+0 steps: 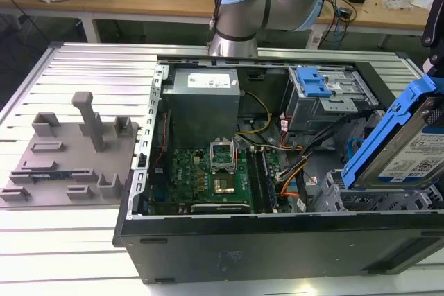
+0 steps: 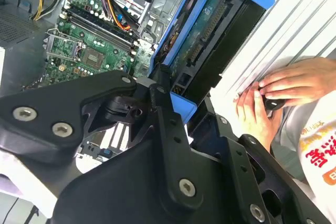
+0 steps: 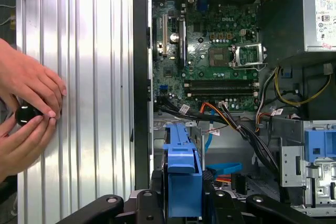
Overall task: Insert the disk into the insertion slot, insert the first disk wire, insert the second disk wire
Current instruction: 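Insert the disk into the insertion slot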
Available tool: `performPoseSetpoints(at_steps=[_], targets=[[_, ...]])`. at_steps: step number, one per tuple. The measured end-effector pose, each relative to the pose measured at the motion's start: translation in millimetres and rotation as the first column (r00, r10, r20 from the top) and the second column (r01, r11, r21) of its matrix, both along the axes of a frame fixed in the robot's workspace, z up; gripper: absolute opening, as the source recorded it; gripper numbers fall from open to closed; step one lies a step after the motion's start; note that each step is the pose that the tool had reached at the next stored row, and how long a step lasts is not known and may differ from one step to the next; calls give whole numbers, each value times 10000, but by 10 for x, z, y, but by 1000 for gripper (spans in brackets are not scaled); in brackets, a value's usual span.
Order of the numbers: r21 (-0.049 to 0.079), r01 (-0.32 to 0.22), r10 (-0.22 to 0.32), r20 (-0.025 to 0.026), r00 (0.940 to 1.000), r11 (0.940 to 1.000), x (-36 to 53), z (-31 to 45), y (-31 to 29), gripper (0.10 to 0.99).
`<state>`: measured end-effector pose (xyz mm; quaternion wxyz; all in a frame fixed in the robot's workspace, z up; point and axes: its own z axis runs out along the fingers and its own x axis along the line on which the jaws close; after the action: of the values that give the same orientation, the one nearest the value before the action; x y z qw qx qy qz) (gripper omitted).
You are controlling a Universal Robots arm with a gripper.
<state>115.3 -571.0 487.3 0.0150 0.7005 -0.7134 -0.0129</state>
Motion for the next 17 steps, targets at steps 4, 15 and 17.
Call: performPoseSetpoints(at_steps=[4,15,17], targets=[[6,0,0,0,10000,10000,0,1,0,365],[379,-1,-1,61,10000,9993,-3,0,-1,365],[432,0,-4,104,9999,9991,-6,-1,-2,365]])
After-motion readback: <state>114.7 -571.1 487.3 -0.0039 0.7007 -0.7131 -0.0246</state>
